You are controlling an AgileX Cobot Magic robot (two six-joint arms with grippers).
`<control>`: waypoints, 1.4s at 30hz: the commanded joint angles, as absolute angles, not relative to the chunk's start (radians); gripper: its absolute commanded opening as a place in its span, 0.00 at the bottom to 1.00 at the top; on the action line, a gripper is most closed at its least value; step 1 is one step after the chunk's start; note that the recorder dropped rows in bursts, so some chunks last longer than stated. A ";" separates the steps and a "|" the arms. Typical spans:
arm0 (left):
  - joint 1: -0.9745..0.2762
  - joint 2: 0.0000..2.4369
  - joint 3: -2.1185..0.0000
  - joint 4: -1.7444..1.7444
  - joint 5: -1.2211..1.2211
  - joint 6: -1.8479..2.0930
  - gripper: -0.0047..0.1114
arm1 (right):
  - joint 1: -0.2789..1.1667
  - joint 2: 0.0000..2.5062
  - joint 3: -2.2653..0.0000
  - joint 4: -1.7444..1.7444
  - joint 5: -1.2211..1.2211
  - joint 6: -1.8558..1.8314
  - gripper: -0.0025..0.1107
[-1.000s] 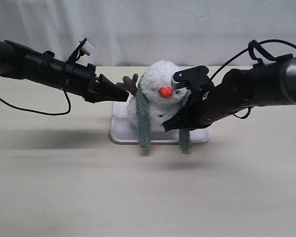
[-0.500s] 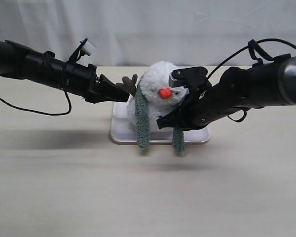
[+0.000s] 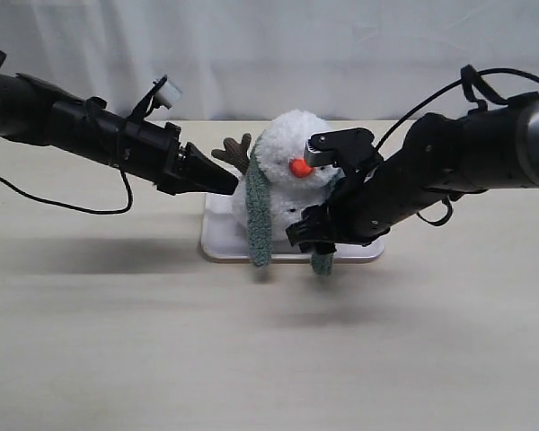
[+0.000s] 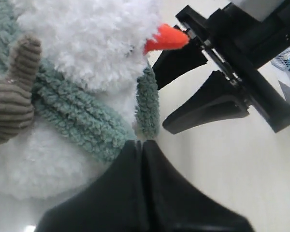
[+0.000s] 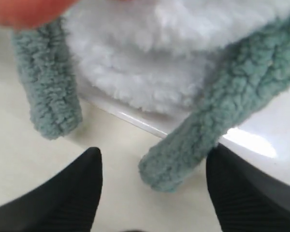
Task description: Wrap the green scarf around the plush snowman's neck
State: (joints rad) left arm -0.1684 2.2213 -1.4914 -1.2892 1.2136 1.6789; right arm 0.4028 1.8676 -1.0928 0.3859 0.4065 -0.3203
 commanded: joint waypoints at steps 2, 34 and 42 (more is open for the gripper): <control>-0.093 2.212 -1.488 -1.289 1.221 1.564 0.04 | 0.405 1.723 -1.083 0.240 0.451 -0.211 0.55; -0.078 1.180 -0.824 -1.744 0.391 1.790 0.04 | 0.405 0.644 -0.614 0.227 0.028 -0.187 0.06; -0.078 0.888 -0.705 -1.744 0.336 1.753 0.04 | 0.405 0.413 -0.588 0.227 0.039 -0.187 0.06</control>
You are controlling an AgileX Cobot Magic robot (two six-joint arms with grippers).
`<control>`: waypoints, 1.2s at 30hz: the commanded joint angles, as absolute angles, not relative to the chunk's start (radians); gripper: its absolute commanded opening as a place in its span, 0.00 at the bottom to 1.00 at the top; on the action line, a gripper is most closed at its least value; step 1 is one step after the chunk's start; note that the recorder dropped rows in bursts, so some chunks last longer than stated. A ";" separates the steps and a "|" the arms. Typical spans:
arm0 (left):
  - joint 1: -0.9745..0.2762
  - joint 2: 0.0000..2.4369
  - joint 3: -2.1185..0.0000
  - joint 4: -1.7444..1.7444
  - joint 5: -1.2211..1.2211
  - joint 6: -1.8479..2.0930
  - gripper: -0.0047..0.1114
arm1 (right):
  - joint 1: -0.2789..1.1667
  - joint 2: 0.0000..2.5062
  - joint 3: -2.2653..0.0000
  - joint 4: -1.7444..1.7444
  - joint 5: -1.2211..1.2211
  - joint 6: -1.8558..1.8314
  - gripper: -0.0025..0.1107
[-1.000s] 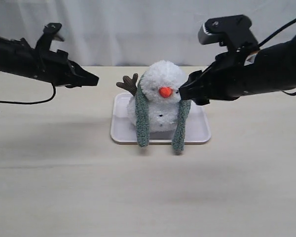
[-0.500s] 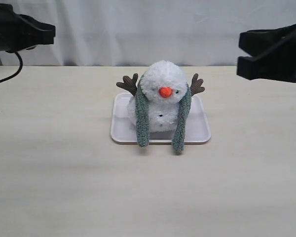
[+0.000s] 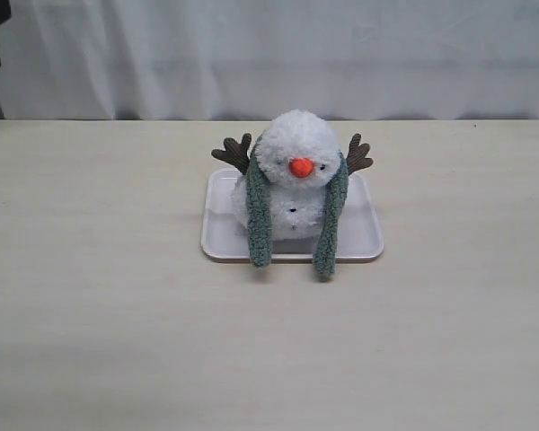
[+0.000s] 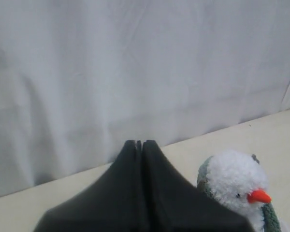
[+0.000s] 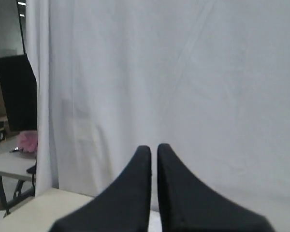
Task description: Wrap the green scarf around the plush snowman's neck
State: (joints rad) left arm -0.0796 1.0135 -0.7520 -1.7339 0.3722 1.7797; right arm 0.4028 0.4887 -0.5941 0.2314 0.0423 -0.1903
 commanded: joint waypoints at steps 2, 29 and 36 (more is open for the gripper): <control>-0.078 0.783 -0.660 -1.744 0.319 1.751 0.04 | 0.405 0.351 -0.588 0.227 0.057 -0.187 0.06; -0.078 0.391 -0.459 -1.744 0.411 1.668 0.04 | 0.405 0.262 -0.585 0.277 0.173 -0.187 0.06; -0.078 0.391 -0.459 -1.744 0.411 1.668 0.04 | 0.405 0.262 -0.585 0.277 0.173 -0.187 0.06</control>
